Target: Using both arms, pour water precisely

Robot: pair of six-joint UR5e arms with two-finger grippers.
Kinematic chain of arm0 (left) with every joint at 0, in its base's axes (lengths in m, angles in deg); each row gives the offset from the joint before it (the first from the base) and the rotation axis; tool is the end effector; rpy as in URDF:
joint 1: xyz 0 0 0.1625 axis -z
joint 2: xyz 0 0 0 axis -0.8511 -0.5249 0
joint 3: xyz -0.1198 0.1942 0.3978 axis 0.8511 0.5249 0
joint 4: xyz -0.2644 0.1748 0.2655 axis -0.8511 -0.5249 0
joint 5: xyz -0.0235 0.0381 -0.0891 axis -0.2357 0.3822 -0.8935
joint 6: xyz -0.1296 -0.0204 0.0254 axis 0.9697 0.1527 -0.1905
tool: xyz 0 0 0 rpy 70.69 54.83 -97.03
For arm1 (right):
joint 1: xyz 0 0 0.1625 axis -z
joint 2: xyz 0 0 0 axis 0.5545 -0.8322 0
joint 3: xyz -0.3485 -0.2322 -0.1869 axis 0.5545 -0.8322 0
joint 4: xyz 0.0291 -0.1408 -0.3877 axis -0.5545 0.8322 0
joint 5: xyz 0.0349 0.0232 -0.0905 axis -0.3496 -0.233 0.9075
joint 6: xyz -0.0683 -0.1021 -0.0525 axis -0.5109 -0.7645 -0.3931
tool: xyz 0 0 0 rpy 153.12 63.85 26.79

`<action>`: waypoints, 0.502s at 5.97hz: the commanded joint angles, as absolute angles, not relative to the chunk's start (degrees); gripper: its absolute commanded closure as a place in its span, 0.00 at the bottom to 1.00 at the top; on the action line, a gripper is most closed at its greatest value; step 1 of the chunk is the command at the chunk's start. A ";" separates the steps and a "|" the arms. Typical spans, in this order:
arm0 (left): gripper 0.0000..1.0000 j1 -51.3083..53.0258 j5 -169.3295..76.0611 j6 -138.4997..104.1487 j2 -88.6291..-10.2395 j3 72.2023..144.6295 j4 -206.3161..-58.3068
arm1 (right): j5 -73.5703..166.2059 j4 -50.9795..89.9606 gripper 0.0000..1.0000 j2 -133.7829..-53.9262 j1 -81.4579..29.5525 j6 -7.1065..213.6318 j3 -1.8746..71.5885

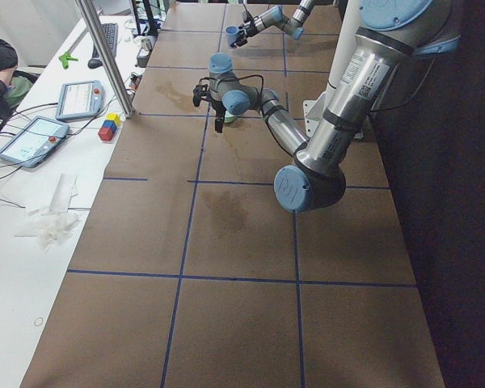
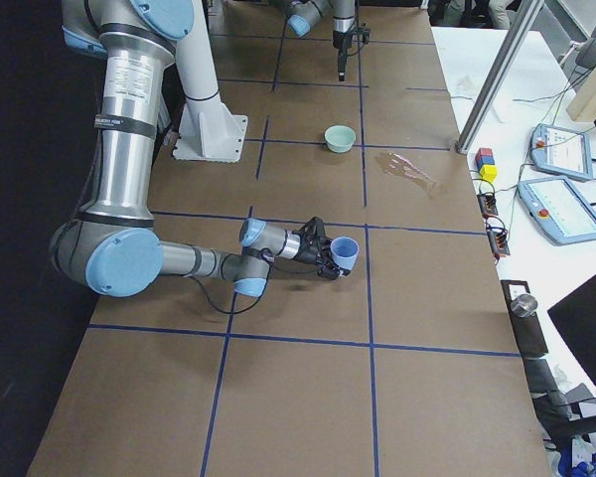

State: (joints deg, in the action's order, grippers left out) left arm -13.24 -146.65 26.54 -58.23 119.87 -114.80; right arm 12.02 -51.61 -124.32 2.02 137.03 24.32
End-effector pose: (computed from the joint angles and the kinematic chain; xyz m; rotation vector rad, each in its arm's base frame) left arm 0.4250 -0.5162 0.3080 0.1179 0.9784 0.0213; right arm -0.2613 -0.4025 0.6876 1.0636 -0.6188 0.2078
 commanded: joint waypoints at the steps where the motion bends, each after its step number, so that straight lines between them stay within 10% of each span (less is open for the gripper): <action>1: 0.00 -13.25 -146.65 26.54 -58.23 119.84 -114.82 | 11.77 -51.63 0.92 -124.24 2.74 137.03 23.69; 3: 0.00 -13.25 -146.65 26.45 -58.23 119.84 -114.82 | 11.77 -51.63 0.91 -124.15 3.88 137.99 23.69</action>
State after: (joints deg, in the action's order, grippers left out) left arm -13.25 -146.65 26.52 -58.23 119.84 -114.82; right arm 11.78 -51.63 -124.18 3.33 137.37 23.71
